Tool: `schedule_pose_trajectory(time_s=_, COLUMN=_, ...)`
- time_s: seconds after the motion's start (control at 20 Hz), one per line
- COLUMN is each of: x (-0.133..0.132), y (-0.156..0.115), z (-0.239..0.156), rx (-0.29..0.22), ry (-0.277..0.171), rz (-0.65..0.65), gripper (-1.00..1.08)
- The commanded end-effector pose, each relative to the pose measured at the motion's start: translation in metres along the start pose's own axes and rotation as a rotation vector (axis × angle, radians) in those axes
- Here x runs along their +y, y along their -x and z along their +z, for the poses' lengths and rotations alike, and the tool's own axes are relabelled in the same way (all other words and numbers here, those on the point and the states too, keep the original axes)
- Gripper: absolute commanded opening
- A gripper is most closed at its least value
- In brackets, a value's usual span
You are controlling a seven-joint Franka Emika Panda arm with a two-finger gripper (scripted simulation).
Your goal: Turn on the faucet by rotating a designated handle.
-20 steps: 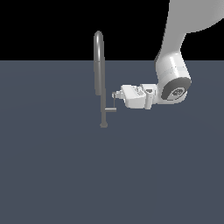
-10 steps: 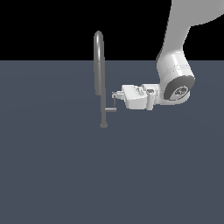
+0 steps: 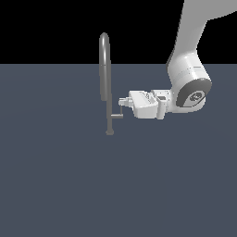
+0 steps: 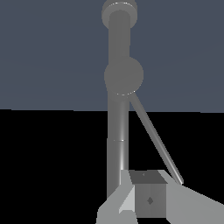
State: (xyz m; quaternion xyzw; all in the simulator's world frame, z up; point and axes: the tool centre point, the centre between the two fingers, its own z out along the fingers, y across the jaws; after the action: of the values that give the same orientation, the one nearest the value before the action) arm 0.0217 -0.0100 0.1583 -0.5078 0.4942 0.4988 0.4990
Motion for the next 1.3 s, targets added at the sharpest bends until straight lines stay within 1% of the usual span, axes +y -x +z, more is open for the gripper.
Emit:
schedule_pose_trajectory(time_s=0.0, x=0.004, y=-0.003, z=0.0, rx=-0.001, ry=0.001, rz=0.002, gripper=-1.0)
schedule_pose_trajectory(time_s=0.4, x=0.037, y=-0.022, z=0.0, rx=-0.004, ry=0.005, rz=0.011, gripper=-1.0)
schedule_pose_trajectory(time_s=0.45, x=0.037, y=-0.022, z=0.0, rx=-0.004, ry=0.005, rz=0.011, gripper=-1.0)
schedule_pose_trajectory(time_s=0.5, x=0.025, y=-0.012, z=0.0, rx=0.0, ry=0.001, rz=-0.012, gripper=-1.0)
schedule_pose_trajectory(time_s=0.85, x=0.053, y=-0.054, z=0.0, rx=-0.004, ry=0.005, rz=0.012, gripper=-1.0)
schedule_pose_trajectory(time_s=0.9, x=0.053, y=-0.054, z=0.0, rx=-0.004, ry=0.005, rz=0.012, gripper=-1.0)
schedule_pose_trajectory(time_s=0.95, x=0.042, y=-0.035, z=0.0, rx=-0.005, ry=0.007, rz=-0.018, gripper=-1.0)
schedule_pose_trajectory(time_s=1.25, x=0.048, y=-0.072, z=0.0, rx=-0.005, ry=0.006, rz=0.003, gripper=-1.0)
